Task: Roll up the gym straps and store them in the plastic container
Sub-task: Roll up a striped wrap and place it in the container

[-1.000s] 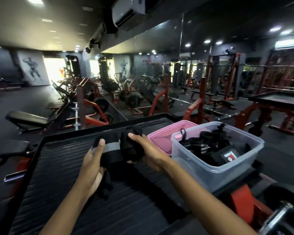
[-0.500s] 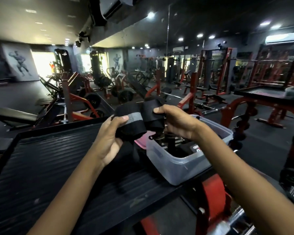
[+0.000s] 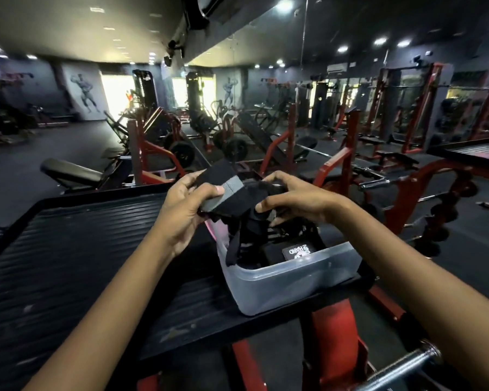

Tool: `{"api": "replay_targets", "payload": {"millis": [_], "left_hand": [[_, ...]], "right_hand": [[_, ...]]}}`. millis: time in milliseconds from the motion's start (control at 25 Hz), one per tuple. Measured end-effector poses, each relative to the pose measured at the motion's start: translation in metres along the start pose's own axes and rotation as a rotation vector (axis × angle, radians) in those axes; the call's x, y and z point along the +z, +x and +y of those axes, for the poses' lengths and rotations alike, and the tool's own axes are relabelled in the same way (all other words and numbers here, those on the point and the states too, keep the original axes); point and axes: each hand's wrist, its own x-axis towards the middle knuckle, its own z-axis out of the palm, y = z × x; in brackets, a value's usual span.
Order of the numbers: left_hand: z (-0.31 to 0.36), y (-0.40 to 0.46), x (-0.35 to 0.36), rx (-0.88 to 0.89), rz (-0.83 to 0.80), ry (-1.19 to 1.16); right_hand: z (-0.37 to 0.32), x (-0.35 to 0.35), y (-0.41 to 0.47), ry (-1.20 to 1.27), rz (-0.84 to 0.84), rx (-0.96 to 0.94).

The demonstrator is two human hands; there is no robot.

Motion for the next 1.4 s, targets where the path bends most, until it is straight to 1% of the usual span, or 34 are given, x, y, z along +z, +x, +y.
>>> {"api": "replay_targets", "payload": {"millis": [120,200,360,400,480,560,600,640,800,880,1000,1080,1280,1320,1400], "left_hand": [[-0.003,-0.006,-0.006,-0.012,0.016,0.183],[-0.003,-0.009,-0.009,-0.003,0.025,0.250],[-0.004,-0.005,-0.013,0.047,0.180,0.158],[-0.004,-0.004,-0.014,0.055,0.210,0.156],[-0.004,-0.001,-0.016,0.059,0.222,0.163],[-0.006,0.001,-0.014,0.058,0.204,0.182],[-0.006,0.003,-0.012,0.062,0.191,0.195],[-0.008,0.004,-0.010,0.070,0.179,0.218],[-0.016,0.007,-0.006,0.107,0.095,0.406],[-0.018,0.008,-0.008,0.104,0.064,0.453],[-0.016,0.008,-0.008,0.104,0.062,0.470],[-0.014,0.006,-0.006,0.128,0.032,0.494],[-0.015,0.005,-0.001,0.126,0.007,0.500],[-0.016,0.005,0.000,0.130,-0.019,0.549],[-0.017,0.002,0.002,0.174,-0.085,0.716]], "right_hand": [[0.004,0.002,0.009,-0.138,-0.114,0.014],[0.007,0.004,0.013,-0.161,-0.175,0.027],[0.008,0.003,0.008,-0.125,-0.235,-0.011],[0.006,0.004,0.004,-0.172,-0.256,-0.046],[0.001,0.008,-0.004,-0.388,-0.301,-0.176],[-0.005,0.014,-0.011,-0.600,-0.324,-0.307],[-0.006,0.015,-0.013,-0.663,-0.323,-0.351],[-0.006,0.016,-0.014,-0.691,-0.322,-0.370],[0.003,0.010,-0.015,-0.634,-0.377,-0.378],[0.009,0.011,-0.013,-0.699,-0.396,-0.393],[0.017,0.019,-0.012,-0.838,-0.459,-0.410],[0.019,0.026,-0.011,-0.874,-0.490,-0.402],[0.018,0.025,-0.008,-0.903,-0.515,-0.318],[0.019,0.022,-0.009,-0.875,-0.523,-0.287],[0.019,0.012,-0.011,-0.682,-0.524,-0.195]]}}
